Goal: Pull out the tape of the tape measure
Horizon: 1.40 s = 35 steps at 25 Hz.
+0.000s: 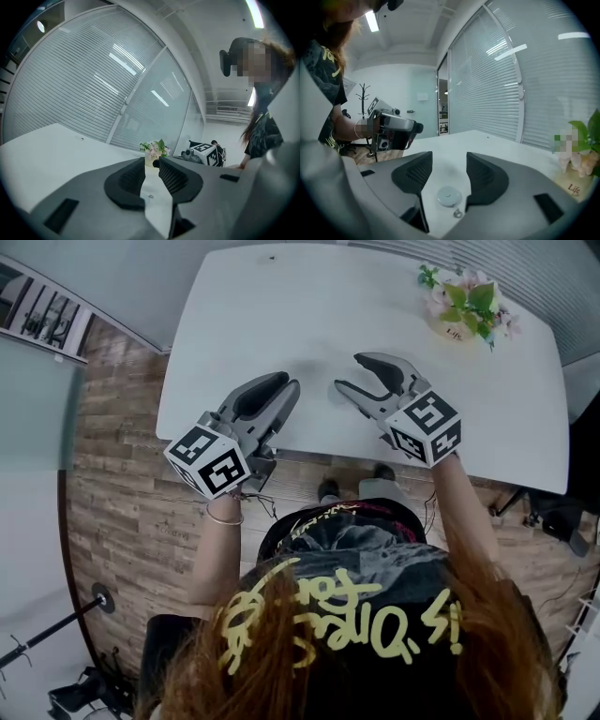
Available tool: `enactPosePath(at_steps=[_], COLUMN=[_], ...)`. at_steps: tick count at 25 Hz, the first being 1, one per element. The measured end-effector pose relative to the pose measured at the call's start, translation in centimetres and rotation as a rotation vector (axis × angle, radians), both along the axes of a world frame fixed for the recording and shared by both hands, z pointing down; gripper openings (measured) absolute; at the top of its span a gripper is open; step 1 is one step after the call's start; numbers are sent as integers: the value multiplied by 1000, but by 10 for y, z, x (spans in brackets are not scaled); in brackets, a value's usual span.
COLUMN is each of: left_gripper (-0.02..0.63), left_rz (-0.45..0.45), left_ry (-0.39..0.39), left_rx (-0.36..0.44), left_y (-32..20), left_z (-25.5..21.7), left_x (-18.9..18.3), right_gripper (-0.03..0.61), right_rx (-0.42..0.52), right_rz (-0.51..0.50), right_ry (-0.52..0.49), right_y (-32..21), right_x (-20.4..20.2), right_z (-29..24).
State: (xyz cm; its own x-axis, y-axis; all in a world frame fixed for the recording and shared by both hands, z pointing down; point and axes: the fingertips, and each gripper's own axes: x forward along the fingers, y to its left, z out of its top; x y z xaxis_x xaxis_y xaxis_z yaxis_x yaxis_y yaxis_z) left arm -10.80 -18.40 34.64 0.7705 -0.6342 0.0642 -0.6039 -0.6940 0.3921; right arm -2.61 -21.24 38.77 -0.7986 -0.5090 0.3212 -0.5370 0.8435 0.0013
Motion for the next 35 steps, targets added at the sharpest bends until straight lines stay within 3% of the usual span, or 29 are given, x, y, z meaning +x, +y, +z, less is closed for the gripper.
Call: enactPosePath(at_steps=[10, 16, 20, 26, 31, 33, 35], left_gripper=[86, 86, 83, 81, 56, -8, -8], left_rz=[-1, -6, -20, -19, -23, -14, -15], left_ry=[-36, -99, -95, -104, -109, -106, -105], left_rx=[61, 142, 193, 227, 262, 270, 275], left_y=[-6, -3, -1, 1, 2, 4, 5], left_z=[-19, -38, -55, -66, -72, -74, -76], left_x=[6, 11, 11, 15, 17, 18, 17], right_gripper=[232, 231, 229, 227, 114, 82, 32], right_rx=[173, 232, 279, 313, 318, 312, 317], right_rz=[34, 44, 40, 23, 21, 24, 28], right_ry=[-124, -200, -271, -275, -318, -352, -362], right_y=[2, 6, 13, 20, 25, 26, 27], right_x=[6, 11, 15, 17, 20, 23, 25], right_z=[-54, -79, -97, -105, -112, -116, -119])
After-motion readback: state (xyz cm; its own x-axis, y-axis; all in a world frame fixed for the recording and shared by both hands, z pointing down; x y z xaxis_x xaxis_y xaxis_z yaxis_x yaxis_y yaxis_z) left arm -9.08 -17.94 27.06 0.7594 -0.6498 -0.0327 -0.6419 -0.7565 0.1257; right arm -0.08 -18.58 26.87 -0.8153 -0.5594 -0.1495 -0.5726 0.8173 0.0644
